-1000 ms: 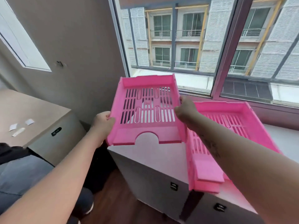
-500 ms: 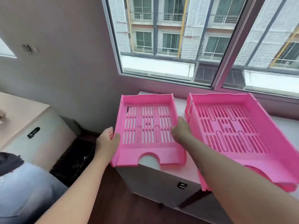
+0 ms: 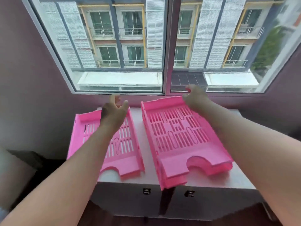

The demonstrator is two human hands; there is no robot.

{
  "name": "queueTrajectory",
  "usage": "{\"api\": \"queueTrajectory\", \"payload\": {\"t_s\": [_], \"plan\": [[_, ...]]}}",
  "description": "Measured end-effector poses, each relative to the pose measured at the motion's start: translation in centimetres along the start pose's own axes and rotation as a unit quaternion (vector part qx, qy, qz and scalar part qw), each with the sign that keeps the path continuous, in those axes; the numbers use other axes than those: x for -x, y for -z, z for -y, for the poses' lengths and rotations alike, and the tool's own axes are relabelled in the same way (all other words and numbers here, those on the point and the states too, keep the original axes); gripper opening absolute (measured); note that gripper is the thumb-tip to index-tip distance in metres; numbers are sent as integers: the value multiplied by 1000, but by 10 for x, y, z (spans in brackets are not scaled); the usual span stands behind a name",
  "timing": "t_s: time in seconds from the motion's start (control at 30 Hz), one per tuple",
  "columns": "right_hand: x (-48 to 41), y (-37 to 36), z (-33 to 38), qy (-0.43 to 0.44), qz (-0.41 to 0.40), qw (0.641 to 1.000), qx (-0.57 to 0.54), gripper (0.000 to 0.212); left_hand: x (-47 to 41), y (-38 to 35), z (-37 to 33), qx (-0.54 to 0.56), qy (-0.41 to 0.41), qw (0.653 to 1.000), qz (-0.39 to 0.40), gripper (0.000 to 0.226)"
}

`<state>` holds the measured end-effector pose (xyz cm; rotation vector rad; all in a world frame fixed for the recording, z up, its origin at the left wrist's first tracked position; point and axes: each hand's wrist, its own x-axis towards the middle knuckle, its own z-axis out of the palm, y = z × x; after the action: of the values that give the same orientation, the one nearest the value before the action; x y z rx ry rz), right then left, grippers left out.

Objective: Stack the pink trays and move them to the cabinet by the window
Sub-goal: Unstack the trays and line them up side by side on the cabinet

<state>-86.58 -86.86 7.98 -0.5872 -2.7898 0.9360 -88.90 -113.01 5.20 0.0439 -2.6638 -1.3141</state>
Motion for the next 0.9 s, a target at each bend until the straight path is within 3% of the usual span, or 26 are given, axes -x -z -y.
{"api": "queueTrajectory", "payload": {"t_s": [0.13, 0.23, 0.33, 0.4, 0.53, 0.67, 0.8, 0.9], "plan": [[16, -7, -41, -71, 4, 997, 34, 38, 31, -21, 20, 20, 65, 995, 75, 54], [40, -15, -66, -115, 58, 990, 52, 37, 52, -32, 30, 12, 106, 985, 135, 59], [65, -13, -86, -147, 80, 984, 55, 28, 61, -45, 23, -25, 95, 985, 144, 7], [72, -2, -100, -162, 52, 984, 46, 26, 60, -56, 6, -58, 64, 988, 130, 32], [77, 43, -133, -164, -19, 986, 0, 31, 52, -84, -37, -54, -16, 990, 126, 20], [87, 106, -183, -184, -83, 979, -21, 31, 71, -126, -92, 18, -73, 980, 184, 28], [108, 167, -248, -215, -113, 970, 3, 27, 120, -178, -119, 138, -25, 958, 249, 40], [124, 202, -292, -231, -125, 965, 22, 28, 161, -210, -100, -2, 22, 965, 260, 49]]}}
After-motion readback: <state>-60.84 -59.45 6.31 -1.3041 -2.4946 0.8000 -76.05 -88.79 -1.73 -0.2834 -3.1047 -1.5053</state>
